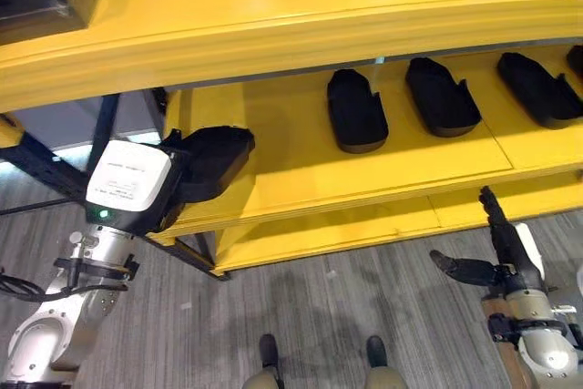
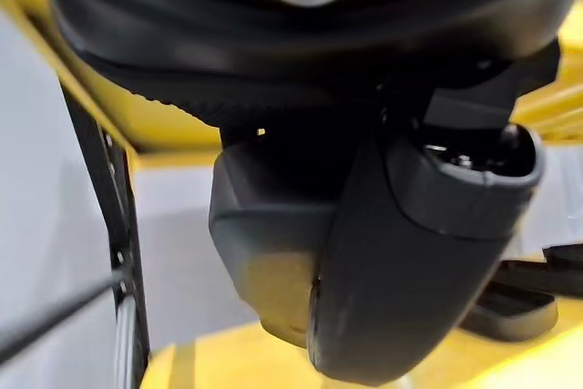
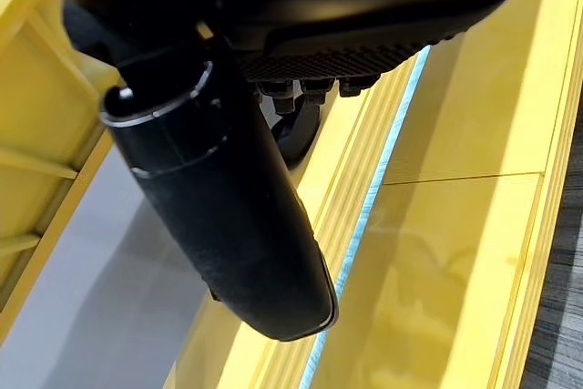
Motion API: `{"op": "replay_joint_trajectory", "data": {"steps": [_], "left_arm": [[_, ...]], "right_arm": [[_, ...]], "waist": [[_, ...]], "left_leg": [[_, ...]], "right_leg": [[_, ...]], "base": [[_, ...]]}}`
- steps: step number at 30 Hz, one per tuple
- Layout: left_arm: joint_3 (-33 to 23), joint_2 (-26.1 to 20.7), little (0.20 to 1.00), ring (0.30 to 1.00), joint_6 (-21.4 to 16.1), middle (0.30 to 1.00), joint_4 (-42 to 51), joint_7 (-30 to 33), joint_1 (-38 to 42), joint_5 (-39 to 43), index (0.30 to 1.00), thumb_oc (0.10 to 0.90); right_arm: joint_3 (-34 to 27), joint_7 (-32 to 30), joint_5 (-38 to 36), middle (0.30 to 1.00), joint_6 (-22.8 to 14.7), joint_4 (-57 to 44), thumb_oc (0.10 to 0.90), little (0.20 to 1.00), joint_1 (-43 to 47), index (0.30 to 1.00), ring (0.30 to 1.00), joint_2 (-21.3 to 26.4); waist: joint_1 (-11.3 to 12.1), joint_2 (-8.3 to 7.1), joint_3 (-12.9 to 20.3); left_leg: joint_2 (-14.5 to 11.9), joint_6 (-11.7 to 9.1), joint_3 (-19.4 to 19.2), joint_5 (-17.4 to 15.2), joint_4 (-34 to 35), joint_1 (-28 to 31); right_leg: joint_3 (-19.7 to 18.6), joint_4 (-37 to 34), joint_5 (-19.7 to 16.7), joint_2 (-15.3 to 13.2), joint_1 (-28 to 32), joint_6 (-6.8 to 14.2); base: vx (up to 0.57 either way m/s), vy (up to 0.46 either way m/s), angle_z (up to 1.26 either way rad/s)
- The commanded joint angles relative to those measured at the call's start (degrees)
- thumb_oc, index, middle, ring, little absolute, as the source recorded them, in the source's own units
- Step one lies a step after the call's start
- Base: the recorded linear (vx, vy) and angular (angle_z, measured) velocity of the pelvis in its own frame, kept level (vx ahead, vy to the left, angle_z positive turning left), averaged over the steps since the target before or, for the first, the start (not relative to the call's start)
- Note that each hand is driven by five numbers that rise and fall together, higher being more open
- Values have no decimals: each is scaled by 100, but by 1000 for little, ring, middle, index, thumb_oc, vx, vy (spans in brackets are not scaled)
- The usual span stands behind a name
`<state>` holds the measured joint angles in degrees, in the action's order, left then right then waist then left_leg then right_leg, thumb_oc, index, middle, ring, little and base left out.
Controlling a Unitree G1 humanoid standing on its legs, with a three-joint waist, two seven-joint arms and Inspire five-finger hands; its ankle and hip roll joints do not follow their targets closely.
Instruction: Move parts from the plastic box to the shelf.
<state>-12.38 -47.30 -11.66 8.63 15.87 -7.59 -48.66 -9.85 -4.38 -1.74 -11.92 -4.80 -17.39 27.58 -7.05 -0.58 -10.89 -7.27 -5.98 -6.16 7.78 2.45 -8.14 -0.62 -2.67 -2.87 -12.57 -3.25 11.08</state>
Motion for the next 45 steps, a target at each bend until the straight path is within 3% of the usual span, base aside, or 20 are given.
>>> {"op": "replay_joint_trajectory", "data": {"steps": [1,16,26,36,42,45], "left_arm": [[-539,-429,300,300,311,300,131,691,954,36,300,400],[534,-336,300,300,741,300,-1247,771,2261,98,300,400],[1173,-348,300,300,998,300,-1973,876,3282,316,300,400],[1486,-404,300,300,1276,300,-2438,1070,4137,701,300,400],[1913,-274,300,300,1532,300,-2906,1120,5093,1041,300,400],[1933,-274,300,300,1532,300,-2920,1126,5117,1045,300,400]], "right_arm": [[-363,-264,43,1000,-404,-599,900,1000,381,1000,1000,253],[-196,-288,132,1000,-292,-468,900,1000,575,1000,1000,361],[-97,-313,76,1000,-276,-455,900,1000,777,1000,1000,463],[144,-374,10,1000,-289,-499,900,1000,1213,1000,1000,594],[340,-381,-21,1000,-243,-543,900,1000,1542,1000,1000,699],[331,-381,-21,1000,-243,-543,900,1000,1542,1000,1000,694]], "waist": [[-29,-90,114],[-222,-140,168],[-308,-212,-62],[-377,-210,-383],[-370,-156,-488],[-371,-151,-477]], "left_leg": [[-436,-40,-96,-1106,-868,198],[-475,-43,-206,-1138,-970,154],[-544,-57,-144,-1220,-1418,-260],[-703,-67,19,-1507,-2469,-1025],[-760,-39,347,-1961,-3587,-1671],[-761,-41,365,-1979,-3626,-1716]], "right_leg": [[90,519,619,-222,-24,-66],[-20,541,590,-175,-135,-61],[-95,844,647,-78,-502,-97],[-248,2017,998,124,-1397,-195],[-269,3449,1617,161,-2053,-356],[-262,3485,1637,161,-2087,-357]], "base": [[-5,2,-5],[-1,3,-2],[-45,1,-5],[-87,-6,-5],[-82,-36,9],[0,-5,9]]}}
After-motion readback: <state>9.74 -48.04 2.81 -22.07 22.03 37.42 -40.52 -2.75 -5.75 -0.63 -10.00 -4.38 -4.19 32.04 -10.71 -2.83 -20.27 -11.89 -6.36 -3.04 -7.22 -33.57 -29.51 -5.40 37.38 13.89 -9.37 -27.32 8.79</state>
